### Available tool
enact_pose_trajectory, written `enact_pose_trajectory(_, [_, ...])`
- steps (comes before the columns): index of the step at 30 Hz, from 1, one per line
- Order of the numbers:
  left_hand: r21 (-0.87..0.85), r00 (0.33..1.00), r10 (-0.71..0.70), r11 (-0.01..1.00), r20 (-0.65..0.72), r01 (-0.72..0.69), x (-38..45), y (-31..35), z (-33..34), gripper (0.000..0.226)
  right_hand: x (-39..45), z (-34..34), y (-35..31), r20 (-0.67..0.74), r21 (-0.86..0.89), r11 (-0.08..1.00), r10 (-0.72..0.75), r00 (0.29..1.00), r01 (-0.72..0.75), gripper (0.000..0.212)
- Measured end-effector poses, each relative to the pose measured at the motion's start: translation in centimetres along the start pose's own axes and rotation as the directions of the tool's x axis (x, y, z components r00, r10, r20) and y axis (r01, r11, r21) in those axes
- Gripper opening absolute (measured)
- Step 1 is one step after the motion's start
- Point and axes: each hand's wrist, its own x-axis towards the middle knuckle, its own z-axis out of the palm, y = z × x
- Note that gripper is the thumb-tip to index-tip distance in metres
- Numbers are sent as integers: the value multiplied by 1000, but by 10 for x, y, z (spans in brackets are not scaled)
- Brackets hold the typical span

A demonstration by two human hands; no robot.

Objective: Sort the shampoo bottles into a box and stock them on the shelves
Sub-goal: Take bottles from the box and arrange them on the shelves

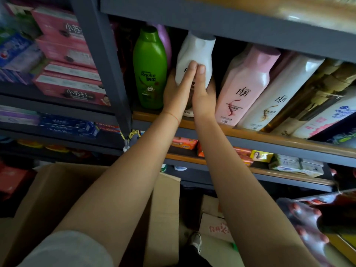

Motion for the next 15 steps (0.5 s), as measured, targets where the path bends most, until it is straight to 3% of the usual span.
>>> enact_pose_trajectory(15, [18,988,23,1000,151,-26,13,3,-5,28,11,3,4,-36,22,996,88,995,-87,58])
